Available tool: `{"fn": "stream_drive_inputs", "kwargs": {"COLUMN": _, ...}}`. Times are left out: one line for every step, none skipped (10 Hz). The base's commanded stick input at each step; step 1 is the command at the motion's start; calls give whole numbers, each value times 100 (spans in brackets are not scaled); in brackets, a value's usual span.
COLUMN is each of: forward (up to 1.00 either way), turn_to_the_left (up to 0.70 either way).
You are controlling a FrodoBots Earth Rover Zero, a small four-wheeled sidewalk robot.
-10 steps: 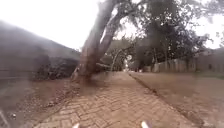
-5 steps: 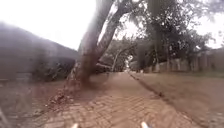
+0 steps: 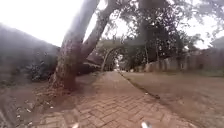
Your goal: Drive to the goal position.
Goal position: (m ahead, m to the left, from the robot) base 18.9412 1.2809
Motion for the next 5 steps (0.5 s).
{"fn": "stream_drive_inputs", "kwargs": {"forward": 70, "turn_to_the_left": 10}}
{"fn": "stream_drive_inputs", "kwargs": {"forward": 70, "turn_to_the_left": 10}}
{"fn": "stream_drive_inputs", "kwargs": {"forward": 70, "turn_to_the_left": -6}}
{"fn": "stream_drive_inputs", "kwargs": {"forward": 70, "turn_to_the_left": -26}}
{"fn": "stream_drive_inputs", "kwargs": {"forward": 70, "turn_to_the_left": -35}}
